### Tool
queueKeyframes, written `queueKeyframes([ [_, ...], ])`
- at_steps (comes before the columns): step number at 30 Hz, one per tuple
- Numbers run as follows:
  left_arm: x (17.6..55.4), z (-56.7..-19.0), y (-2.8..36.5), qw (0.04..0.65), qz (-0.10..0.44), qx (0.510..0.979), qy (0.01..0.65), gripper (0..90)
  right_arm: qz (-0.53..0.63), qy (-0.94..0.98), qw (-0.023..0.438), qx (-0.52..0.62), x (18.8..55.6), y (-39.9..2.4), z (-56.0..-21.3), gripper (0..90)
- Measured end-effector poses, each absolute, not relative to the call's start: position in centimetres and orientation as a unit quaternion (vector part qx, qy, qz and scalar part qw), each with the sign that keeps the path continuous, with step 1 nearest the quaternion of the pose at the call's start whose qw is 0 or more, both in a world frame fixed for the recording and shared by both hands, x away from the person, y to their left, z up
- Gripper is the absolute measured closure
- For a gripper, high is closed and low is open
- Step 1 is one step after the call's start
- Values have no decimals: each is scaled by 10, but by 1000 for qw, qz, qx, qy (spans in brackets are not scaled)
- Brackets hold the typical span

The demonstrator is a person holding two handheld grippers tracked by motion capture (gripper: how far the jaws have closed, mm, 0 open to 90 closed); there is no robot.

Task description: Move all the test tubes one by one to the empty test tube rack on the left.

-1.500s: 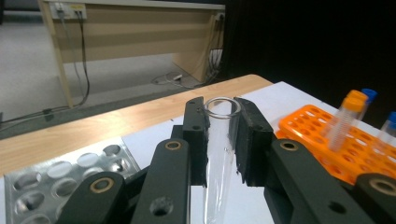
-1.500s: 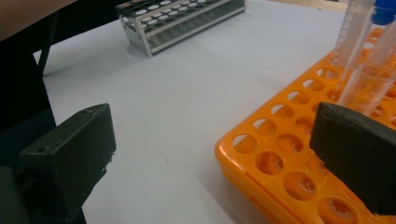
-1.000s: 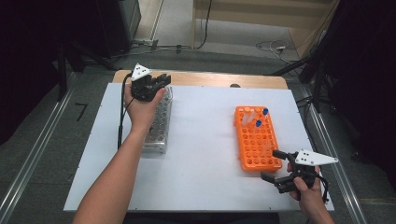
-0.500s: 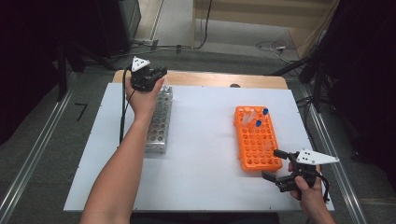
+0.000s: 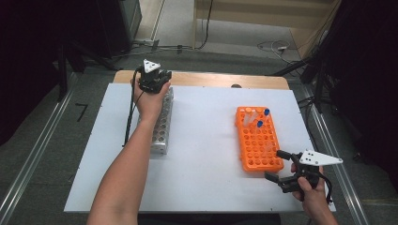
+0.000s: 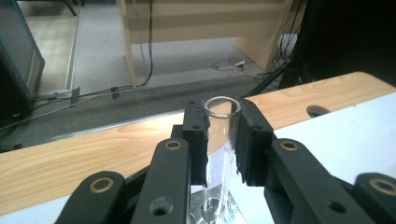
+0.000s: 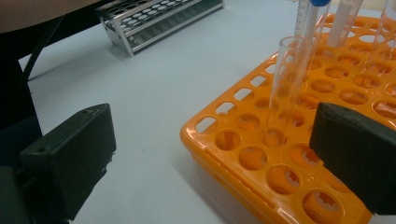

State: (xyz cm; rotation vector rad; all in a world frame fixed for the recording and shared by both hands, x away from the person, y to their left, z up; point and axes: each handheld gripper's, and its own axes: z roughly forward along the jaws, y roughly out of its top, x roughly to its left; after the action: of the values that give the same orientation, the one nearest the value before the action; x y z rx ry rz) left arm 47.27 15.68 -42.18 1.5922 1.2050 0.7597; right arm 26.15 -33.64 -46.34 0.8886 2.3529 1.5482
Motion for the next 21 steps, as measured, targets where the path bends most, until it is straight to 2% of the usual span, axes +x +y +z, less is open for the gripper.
queueKeyframes([
  [7,475,-428,155,458,299,670,502,764,522,791,97,303,261,-338,-463,0],
  [21,476,-428,157,442,271,673,527,748,520,791,95,307,263,-338,-464,0],
])
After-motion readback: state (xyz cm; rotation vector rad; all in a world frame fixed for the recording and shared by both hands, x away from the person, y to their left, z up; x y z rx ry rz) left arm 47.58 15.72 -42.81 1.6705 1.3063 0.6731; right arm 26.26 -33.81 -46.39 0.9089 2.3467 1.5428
